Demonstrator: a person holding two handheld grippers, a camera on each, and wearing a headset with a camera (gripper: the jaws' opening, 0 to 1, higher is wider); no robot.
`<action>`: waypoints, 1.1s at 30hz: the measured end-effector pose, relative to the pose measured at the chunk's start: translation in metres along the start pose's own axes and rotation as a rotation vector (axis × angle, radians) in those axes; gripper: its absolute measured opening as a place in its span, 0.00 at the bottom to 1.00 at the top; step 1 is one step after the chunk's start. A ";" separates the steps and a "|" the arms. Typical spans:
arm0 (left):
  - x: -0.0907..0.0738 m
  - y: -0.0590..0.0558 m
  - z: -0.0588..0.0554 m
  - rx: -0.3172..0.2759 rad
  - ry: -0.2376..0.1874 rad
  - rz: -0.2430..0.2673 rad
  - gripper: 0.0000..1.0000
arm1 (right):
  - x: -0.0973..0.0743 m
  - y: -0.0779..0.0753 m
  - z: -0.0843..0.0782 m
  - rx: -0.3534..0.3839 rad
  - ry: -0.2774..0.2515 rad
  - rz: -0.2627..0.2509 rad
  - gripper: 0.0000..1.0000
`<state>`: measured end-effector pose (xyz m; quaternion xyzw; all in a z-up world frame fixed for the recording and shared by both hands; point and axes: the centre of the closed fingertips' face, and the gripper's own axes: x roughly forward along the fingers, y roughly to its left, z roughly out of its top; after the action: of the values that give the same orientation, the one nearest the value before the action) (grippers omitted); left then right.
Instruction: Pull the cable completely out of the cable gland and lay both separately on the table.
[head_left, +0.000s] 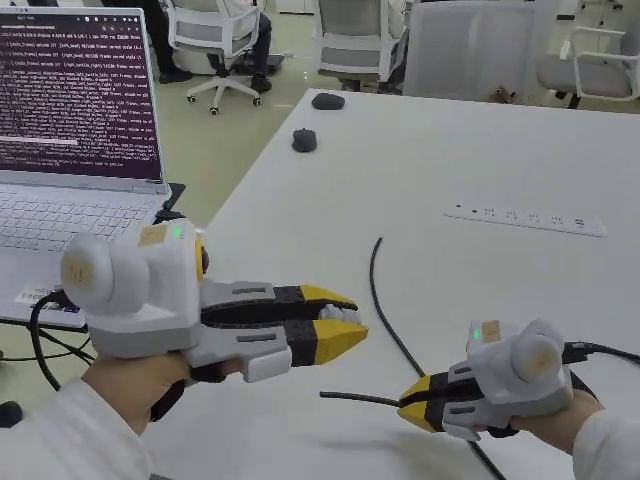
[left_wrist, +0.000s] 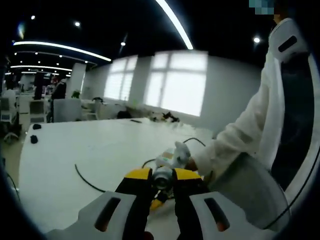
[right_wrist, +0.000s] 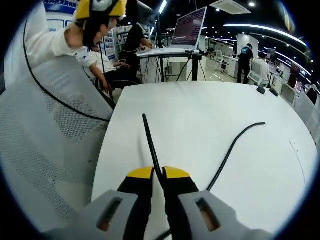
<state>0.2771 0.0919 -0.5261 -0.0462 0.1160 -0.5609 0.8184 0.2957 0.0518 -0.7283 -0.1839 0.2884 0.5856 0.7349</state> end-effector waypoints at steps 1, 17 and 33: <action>0.000 0.001 0.000 -0.003 -0.001 0.001 0.17 | 0.004 0.001 -0.002 0.004 0.006 0.004 0.05; -0.001 0.012 -0.012 -0.043 0.003 0.029 0.17 | 0.019 0.003 -0.014 0.047 0.026 0.026 0.07; 0.021 0.035 -0.021 -0.040 0.039 0.039 0.18 | -0.015 0.010 0.008 0.061 -0.088 0.004 0.22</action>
<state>0.3117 0.0863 -0.5563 -0.0494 0.1442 -0.5430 0.8258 0.2857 0.0478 -0.7117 -0.1350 0.2740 0.5853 0.7511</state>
